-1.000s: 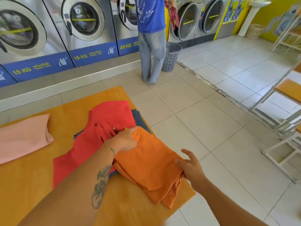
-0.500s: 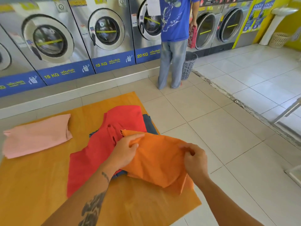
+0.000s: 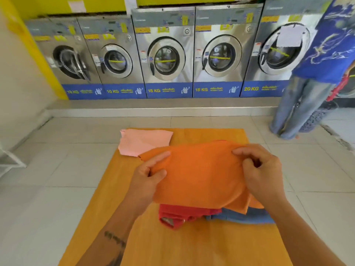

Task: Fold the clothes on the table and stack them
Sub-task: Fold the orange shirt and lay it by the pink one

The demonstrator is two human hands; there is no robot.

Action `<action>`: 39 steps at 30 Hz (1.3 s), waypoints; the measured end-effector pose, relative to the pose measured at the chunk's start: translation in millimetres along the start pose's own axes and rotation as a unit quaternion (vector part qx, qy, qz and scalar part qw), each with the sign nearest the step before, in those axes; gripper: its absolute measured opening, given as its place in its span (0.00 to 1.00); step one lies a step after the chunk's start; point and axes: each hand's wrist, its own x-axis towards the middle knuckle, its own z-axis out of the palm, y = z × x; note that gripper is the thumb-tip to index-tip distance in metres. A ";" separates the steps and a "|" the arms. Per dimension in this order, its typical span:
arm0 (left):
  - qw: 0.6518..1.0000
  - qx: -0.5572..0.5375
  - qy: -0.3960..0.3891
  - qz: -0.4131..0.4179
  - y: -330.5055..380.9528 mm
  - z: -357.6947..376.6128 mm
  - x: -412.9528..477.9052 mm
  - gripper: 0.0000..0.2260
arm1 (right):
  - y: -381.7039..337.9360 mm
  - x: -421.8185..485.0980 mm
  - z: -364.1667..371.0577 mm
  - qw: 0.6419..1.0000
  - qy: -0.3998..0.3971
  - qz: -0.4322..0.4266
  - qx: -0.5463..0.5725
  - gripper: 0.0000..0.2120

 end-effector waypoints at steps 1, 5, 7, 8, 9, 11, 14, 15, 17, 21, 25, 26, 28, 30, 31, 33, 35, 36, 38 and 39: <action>1.000 -0.013 0.023 0.003 0.6 -17.8 0.5 0.22 | -8.3 3.5 17.9 1.000 -0.018 -0.005 0.004 0.20; 0.996 -0.010 0.084 0.015 -1.4 -99.2 0.4 0.20 | -30.9 2.9 97.3 0.996 -0.079 0.028 0.023 0.23; 0.995 0.000 0.103 0.010 -3.7 -144.8 -2.4 0.19 | -38.6 -5.3 139.5 0.992 -0.115 0.047 0.031 0.24; 0.994 0.005 0.110 0.003 -5.1 -168.0 -3.8 0.19 | -41.3 -10.8 160.6 0.989 -0.133 0.060 0.033 0.24; 0.994 0.009 0.113 -0.008 -7.2 -190.4 -4.6 0.19 | -42.5 -16.6 180.7 0.986 -0.149 0.072 0.033 0.23; 0.994 0.014 0.104 -0.034 -14.1 -230.3 -4.2 0.18 | -41.1 -27.1 217.3 0.977 -0.181 0.106 0.038 0.22; 0.991 0.058 0.081 -0.084 -36.6 -268.9 13.4 0.20 | -27.8 -32.8 259.6 0.959 -0.219 0.182 0.012 0.19; 0.989 0.083 0.073 -0.099 -47.6 -274.9 23.6 0.21 | -18.6 -32.4 272.4 0.951 -0.231 0.207 -0.007 0.19; 0.982 0.135 0.034 -0.128 -74.4 -279.3 49.6 0.23 | 1.9 -28.8 293.9 0.936 -0.242 0.248 -0.056 0.19; 0.936 0.277 -0.124 -0.177 -130.2 -269.3 92.9 0.32 | 46.0 -16.9 304.6 0.910 -0.239 0.260 -0.215 0.20; 0.871 0.443 -0.126 -0.170 -163.2 -262.1 103.9 0.33 | 54.7 -25.6 309.7 0.859 -0.299 0.182 -0.374 0.30; 0.869 0.458 -0.107 -0.154 -168.7 -261.0 104.1 0.32 | 52.5 -36.2 316.0 0.844 -0.328 0.143 -0.400 0.32; 0.863 0.483 -0.085 -0.120 -177.2 -256.7 104.2 0.31 | 47.3 -61.4 332.8 0.805 -0.395 0.089 -0.433 0.32; 0.862 0.492 -0.079 -0.097 -184.8 -250.0 102.4 0.31 | 45.4 -86.8 345.8 0.766 -0.447 0.103 -0.451 0.33; 0.865 0.488 -0.077 -0.090 -187.7 -247.1 101.7 0.31 | 48.5 -94.6 349.0 0.752 -0.454 0.104 -0.466 0.34; 0.871 0.479 -0.073 -0.079 -193.2 -244.1 105.8 0.31 | 58.9 -92.3 353.3 0.736 -0.450 0.100 -0.496 0.35; 0.873 0.477 -0.069 -0.076 -195.3 -243.2 116.3 0.31 | 66.2 -76.0 357.1 0.727 -0.449 0.101 -0.510 0.36; 0.868 0.486 -0.066 -0.075 -193.7 -242.1 123.2 0.31 | 68.2 -66.2 359.2 0.725 -0.450 0.107 -0.511 0.36; 0.854 0.513 -0.050 -0.067 -188.4 -238.5 135.7 0.30 | 71.3 -49.4 363.4 0.723 -0.453 0.123 -0.507 0.36; 0.848 0.524 -0.042 -0.066 -186.1 -237.0 139.4 0.29 | 72.7 -44.3 364.5 0.724 -0.454 0.129 -0.503 0.37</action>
